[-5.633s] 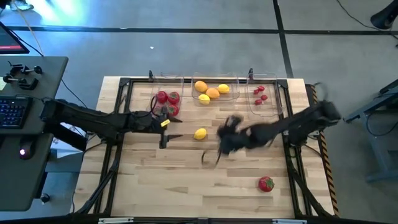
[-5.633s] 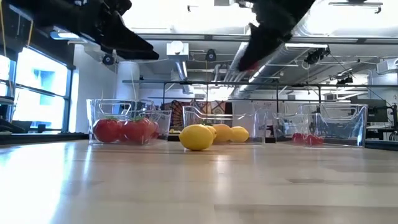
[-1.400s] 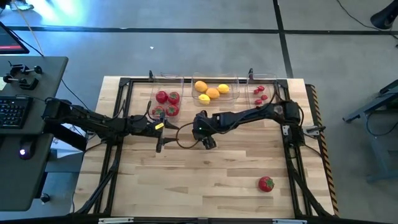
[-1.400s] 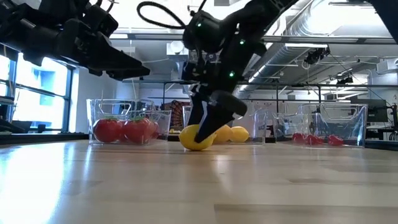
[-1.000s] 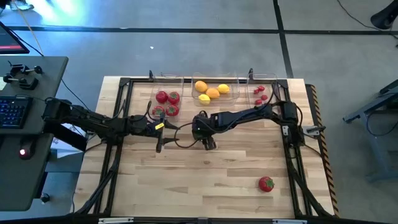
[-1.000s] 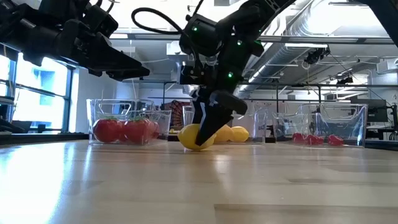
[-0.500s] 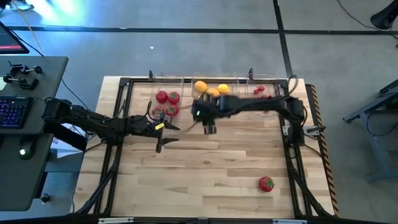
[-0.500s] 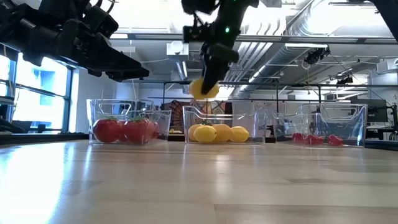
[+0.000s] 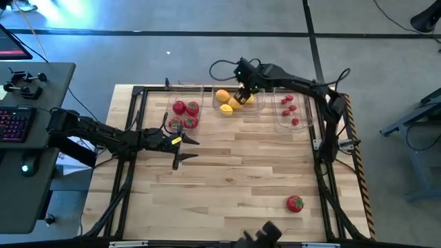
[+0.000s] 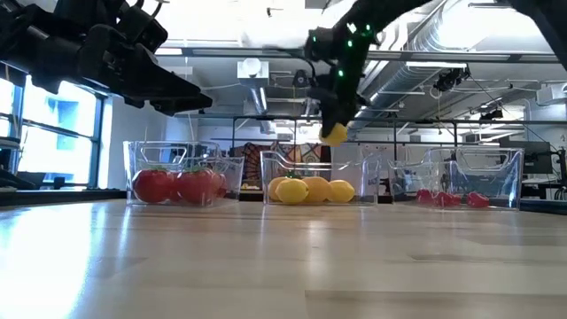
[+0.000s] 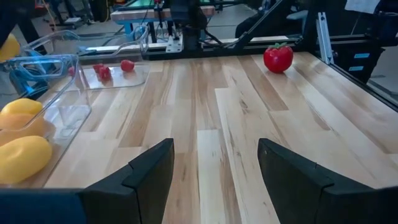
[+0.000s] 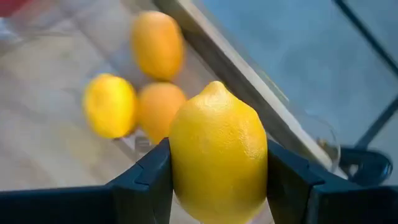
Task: Sort produce into baskets
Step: Put the yellow lemon into the center transparent bin
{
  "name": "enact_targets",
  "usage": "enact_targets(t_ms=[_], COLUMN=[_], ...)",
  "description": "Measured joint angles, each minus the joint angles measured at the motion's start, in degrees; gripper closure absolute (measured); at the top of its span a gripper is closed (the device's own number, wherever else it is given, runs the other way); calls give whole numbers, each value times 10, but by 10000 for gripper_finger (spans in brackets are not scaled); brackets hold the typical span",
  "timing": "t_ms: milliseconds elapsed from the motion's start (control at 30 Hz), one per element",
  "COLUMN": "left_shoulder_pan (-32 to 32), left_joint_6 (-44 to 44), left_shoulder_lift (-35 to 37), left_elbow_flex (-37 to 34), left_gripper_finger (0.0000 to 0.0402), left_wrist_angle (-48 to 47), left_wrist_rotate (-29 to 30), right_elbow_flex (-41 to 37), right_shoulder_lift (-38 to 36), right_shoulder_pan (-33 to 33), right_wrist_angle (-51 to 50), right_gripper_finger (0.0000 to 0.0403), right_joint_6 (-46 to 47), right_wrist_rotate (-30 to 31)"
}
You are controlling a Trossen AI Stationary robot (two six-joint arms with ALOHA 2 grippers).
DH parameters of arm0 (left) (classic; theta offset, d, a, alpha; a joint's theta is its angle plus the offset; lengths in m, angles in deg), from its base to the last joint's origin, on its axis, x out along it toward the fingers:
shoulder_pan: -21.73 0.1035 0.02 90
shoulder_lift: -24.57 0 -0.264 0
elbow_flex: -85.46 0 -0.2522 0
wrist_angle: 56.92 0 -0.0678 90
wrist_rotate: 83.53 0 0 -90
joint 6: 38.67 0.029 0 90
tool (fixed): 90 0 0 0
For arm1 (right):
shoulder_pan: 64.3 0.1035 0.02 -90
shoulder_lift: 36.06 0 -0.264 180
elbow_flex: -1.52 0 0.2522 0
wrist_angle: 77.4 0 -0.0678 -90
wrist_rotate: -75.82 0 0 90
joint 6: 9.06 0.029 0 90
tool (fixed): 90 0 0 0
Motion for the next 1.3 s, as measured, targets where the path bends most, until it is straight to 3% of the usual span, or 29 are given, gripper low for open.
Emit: enact_targets(t_ms=[267, 533, 767, 1300], left_shoulder_pan=[0, 0, 0, 0], left_joint_6=[0, -1, -1, -6], left_shoulder_lift=[0, 0, 0, 0], left_elbow_flex=[0, 0, 0, 0], left_gripper_finger=[184, 184, 184, 184], left_wrist_angle=[0, -2, -6, -9], left_wrist_rotate=[0, 0, 0, 0], right_elbow_flex=[0, 0, 0, 0], right_shoulder_lift=[28, 39, 75, 82], right_shoulder_pan=[-38, -22, -23, -21], right_wrist_angle=[-12, -18, -26, -41], right_gripper_finger=[225, 225, 225, 224], right_joint_6=[86, -121, -242, -276], right_wrist_rotate=[-52, -45, -54, -72])
